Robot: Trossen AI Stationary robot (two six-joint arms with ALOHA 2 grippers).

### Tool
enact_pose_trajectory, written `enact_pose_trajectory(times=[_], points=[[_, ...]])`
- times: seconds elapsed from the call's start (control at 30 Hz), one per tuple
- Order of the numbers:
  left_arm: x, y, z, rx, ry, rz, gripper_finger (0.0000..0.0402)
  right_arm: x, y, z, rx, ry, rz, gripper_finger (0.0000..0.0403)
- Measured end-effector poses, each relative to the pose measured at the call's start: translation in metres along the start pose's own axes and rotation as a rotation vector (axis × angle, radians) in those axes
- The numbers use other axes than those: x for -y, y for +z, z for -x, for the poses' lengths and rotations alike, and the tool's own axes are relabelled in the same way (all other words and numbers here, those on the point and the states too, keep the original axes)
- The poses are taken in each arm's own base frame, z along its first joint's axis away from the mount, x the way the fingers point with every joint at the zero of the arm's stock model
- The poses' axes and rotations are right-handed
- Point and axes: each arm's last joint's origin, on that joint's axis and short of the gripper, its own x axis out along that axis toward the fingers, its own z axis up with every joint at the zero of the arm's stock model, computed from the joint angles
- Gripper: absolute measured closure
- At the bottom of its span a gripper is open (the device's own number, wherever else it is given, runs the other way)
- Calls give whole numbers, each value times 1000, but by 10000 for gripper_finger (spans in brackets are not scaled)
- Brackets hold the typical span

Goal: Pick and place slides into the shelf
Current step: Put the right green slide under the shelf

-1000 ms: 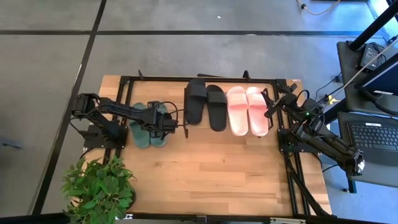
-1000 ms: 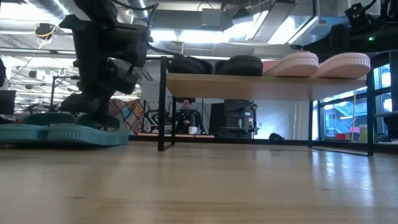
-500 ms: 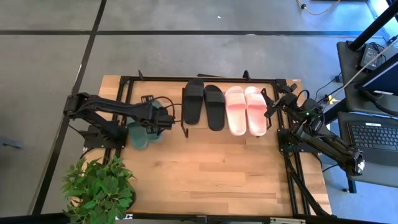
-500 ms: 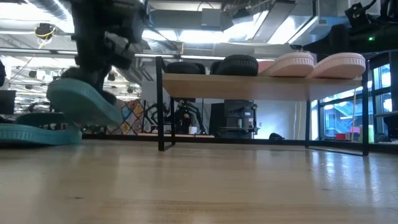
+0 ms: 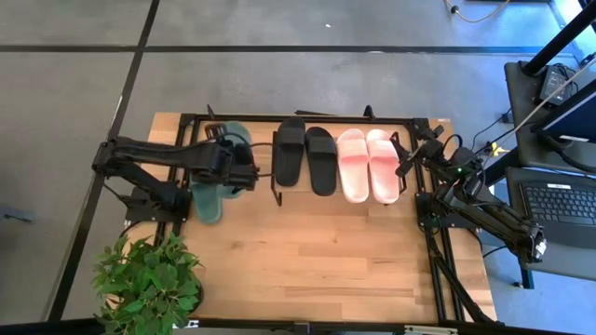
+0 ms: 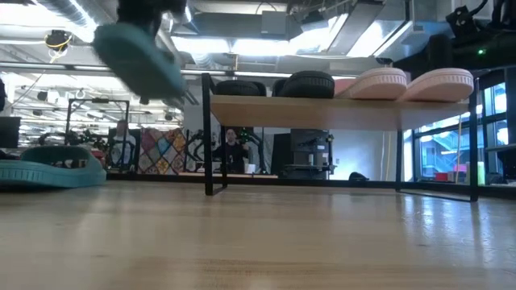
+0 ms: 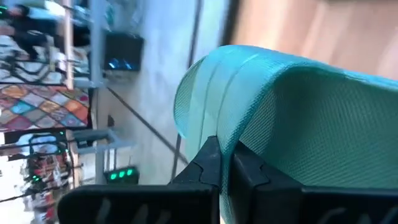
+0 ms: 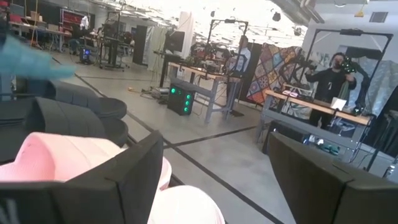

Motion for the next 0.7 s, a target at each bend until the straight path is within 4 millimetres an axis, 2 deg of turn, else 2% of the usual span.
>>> enact_pose_trajectory(times=[0.13, 0.27, 0.47, 0.7], points=[[-13, 12, 25, 135, -21, 84, 399, -1, -2, 0, -23, 5, 2, 116], [-7, 29, 44, 308, -128, 49, 399, -1, -4, 0, -38, 8, 3, 116], [16, 52, 68, 541, -304, -11, 399, 0, -1, 0, -13, 3, -1, 116], [63, 71, 79, 610, -426, -90, 399, 0, -1, 0, -14, 3, -1, 116]])
